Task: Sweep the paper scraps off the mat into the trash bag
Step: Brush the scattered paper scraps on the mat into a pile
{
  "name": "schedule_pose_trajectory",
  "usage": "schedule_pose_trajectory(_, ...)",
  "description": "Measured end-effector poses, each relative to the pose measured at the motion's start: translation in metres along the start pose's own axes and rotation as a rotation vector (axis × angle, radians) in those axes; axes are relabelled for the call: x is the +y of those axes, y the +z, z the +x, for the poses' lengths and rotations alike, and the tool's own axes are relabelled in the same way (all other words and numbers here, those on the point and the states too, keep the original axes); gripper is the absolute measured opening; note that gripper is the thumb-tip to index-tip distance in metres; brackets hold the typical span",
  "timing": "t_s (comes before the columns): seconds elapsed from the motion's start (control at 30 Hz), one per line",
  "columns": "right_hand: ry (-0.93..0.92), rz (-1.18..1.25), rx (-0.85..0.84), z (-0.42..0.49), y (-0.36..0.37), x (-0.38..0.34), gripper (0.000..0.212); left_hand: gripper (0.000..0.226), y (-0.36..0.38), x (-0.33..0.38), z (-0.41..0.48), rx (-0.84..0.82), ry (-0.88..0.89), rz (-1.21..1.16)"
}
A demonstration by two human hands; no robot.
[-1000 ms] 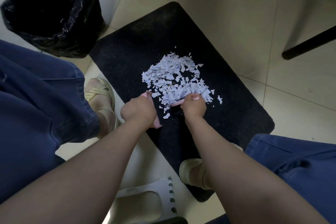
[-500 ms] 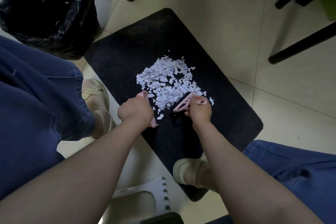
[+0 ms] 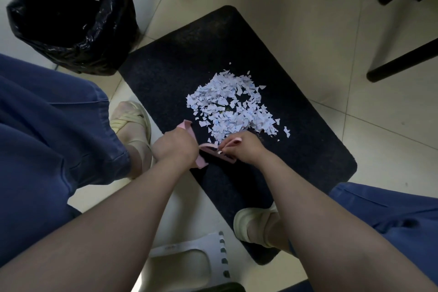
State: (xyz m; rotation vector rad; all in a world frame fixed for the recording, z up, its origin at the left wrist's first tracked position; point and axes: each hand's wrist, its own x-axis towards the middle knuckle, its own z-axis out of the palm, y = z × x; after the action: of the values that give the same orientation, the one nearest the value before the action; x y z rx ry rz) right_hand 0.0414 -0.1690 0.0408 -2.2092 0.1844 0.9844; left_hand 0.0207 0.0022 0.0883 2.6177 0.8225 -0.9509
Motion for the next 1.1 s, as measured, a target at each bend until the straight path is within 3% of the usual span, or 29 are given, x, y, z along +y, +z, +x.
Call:
schedule_pose_trajectory(0.17,-0.041,-0.106,0.159,0.022,-0.019,-0.006,0.011,0.035,0.001,-0.001,0.006,-0.001,0.003,0.026)
schedule_pose_trajectory(0.43,0.065,0.12,0.406,0.025,-0.026,-0.01,0.018,0.034,-0.001,0.005,0.005,-0.012,0.012,0.021)
schedule_pose_trajectory(0.63,0.08,0.235,0.312,0.022,-0.018,-0.021,0.01,0.036,-0.007,0.001,0.006,0.035,-0.004,-0.032)
schedule_pose_trajectory(0.83,0.035,0.12,0.133,0.022,0.021,-0.033,0.011,0.035,-0.009,-0.005,0.012,0.072,-0.022,-0.028)
schedule_pose_trajectory(1.1,0.119,0.092,0.373,0.016,0.0,-0.016,0.011,0.039,-0.012,0.012,0.006,0.023,-0.008,0.001)
